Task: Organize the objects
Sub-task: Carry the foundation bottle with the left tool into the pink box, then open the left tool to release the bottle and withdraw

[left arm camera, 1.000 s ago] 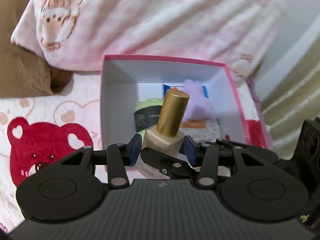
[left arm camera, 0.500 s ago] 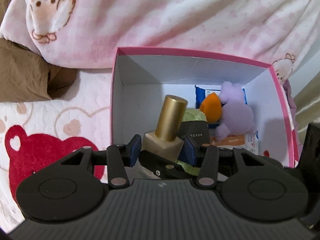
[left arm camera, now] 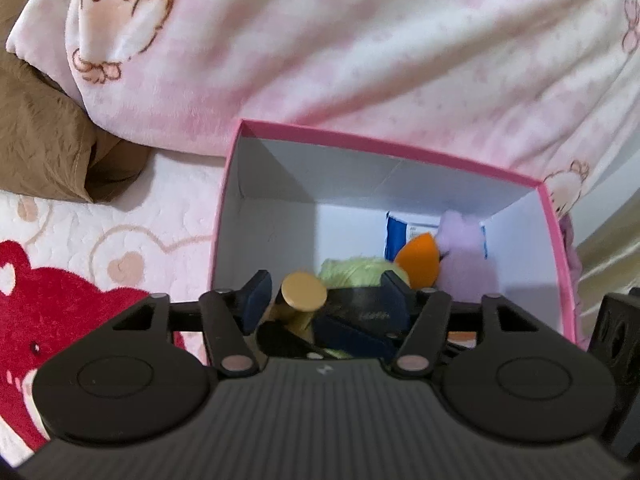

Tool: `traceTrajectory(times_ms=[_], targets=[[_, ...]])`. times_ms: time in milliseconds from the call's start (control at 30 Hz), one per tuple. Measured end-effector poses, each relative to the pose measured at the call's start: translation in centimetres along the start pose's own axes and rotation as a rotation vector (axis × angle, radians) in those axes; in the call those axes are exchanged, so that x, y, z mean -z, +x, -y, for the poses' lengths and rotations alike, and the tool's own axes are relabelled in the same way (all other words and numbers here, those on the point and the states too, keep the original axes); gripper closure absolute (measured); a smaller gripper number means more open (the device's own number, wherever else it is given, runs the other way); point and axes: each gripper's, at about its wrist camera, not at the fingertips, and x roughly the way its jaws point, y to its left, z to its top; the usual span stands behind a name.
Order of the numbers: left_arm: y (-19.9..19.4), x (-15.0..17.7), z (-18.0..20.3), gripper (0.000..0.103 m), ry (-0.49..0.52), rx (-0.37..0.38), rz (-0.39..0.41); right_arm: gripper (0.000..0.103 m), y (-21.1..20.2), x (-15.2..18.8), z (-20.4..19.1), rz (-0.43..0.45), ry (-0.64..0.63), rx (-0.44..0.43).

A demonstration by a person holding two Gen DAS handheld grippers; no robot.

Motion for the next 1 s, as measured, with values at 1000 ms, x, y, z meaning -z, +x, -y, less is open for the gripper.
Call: traceTrajectory(times_ms=[1000], targets=[[-3.7, 1.2, -2.6, 0.038, -0.030, 0.118, 0.055, 0.054, -2.9, 0.7, -4.3, 0.085, -0.281, 0.047]])
